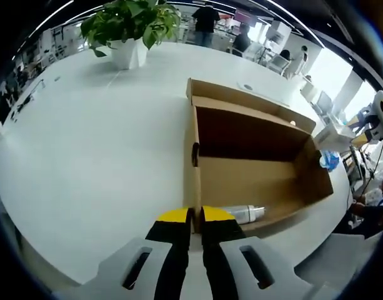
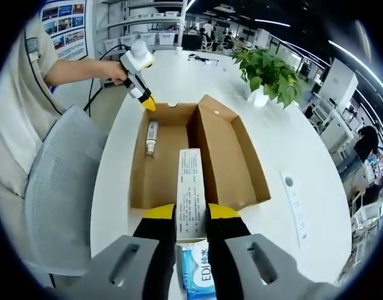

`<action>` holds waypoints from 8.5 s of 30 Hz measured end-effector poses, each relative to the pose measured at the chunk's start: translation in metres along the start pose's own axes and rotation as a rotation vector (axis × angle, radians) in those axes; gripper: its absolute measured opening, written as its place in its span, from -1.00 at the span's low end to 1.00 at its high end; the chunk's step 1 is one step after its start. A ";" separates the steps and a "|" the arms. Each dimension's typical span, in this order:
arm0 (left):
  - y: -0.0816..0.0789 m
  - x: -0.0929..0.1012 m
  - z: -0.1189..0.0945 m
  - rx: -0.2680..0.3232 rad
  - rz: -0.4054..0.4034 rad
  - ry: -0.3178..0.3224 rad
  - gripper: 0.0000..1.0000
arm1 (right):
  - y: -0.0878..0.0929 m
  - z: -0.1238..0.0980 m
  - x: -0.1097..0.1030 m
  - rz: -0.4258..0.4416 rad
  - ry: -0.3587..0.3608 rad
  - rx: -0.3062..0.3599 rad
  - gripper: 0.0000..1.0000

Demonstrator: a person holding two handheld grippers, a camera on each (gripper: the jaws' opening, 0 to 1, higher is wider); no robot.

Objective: Operate the shoe box by opening the lid, removing the specified soft item, and placing it in the target area until the item is outside and the box remains undamaged.

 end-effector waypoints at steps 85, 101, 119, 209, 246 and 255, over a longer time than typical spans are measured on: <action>-0.001 -0.003 0.003 0.003 -0.020 0.025 -0.93 | 0.175 -0.034 0.127 0.087 0.123 -0.438 -0.69; -0.001 -0.003 0.003 0.002 -0.014 0.024 -0.93 | 0.211 -0.031 0.134 -0.073 0.096 -0.622 -0.69; -0.001 -0.004 0.003 0.004 -0.016 0.028 -0.93 | 0.229 -0.030 0.132 -0.088 0.104 -0.663 -0.68; -0.087 0.050 0.043 -0.326 1.083 0.468 -0.11 | 0.137 -0.096 -0.075 0.682 0.534 0.151 0.92; -0.065 0.077 0.096 -0.619 1.416 0.708 0.05 | 0.111 -0.084 -0.130 0.752 0.606 0.244 0.92; -0.057 0.077 0.102 -0.641 1.415 0.718 0.05 | 0.117 -0.083 -0.129 0.762 0.606 0.236 0.92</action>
Point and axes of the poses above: the point that each gripper's makers call its tool centre point, and the gripper's own axes: z roughly forward along the fingers, x roughly to its right, y roughly out of its underside, the point moved 10 cm from there along -z, roughly backward along the fingers, and after that the axes turned 6 degrees about z, right-handed, at the moved point
